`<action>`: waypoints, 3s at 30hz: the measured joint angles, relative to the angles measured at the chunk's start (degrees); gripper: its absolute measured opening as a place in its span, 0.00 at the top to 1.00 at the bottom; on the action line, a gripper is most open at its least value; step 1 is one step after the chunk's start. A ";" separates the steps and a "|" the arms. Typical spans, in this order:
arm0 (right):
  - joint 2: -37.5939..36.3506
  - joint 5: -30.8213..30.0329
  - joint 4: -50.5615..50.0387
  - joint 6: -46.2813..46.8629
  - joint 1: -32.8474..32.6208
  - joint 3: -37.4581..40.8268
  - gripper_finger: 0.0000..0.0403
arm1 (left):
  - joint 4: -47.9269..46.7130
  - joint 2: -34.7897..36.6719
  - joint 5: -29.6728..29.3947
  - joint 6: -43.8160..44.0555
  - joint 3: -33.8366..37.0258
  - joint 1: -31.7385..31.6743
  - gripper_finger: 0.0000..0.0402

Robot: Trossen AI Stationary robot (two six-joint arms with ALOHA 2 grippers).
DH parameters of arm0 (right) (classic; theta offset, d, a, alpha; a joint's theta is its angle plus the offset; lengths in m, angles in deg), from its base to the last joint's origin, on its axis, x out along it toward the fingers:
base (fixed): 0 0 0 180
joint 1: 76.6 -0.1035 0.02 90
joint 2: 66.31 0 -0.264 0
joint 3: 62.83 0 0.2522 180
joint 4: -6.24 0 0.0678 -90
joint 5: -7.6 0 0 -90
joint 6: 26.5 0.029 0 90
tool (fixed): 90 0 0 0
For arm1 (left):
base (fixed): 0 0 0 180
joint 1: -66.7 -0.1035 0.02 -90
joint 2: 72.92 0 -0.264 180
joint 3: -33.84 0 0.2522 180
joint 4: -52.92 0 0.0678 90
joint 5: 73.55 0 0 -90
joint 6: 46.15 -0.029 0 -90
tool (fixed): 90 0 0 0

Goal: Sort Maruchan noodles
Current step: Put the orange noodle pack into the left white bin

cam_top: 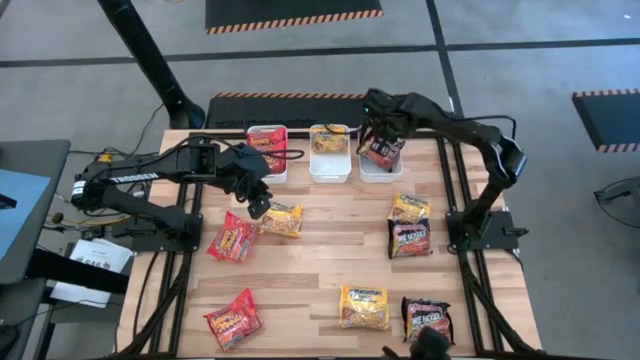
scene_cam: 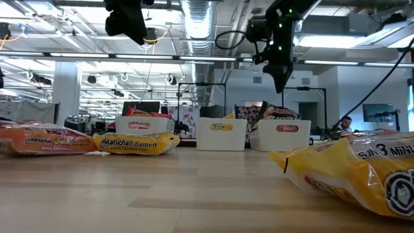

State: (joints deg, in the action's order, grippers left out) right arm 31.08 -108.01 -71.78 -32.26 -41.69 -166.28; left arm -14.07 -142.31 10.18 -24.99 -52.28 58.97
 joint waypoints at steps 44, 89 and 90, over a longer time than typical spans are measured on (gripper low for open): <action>-0.03 0.35 -21.63 11.79 -10.12 -5.60 0.74 | -19.79 -4.92 17.43 26.04 0.14 24.81 0.56; -0.03 6.29 -25.68 38.21 -37.63 -5.60 0.74 | 13.19 -4.39 10.04 47.72 22.01 48.30 0.56; -0.03 6.29 -25.68 38.69 -37.76 -5.60 0.74 | 13.83 -4.91 10.02 47.88 22.01 48.30 0.56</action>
State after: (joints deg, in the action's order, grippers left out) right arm 31.05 -101.71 -97.47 6.43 -79.45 -171.88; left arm -0.24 -147.22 20.20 22.90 -30.27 107.28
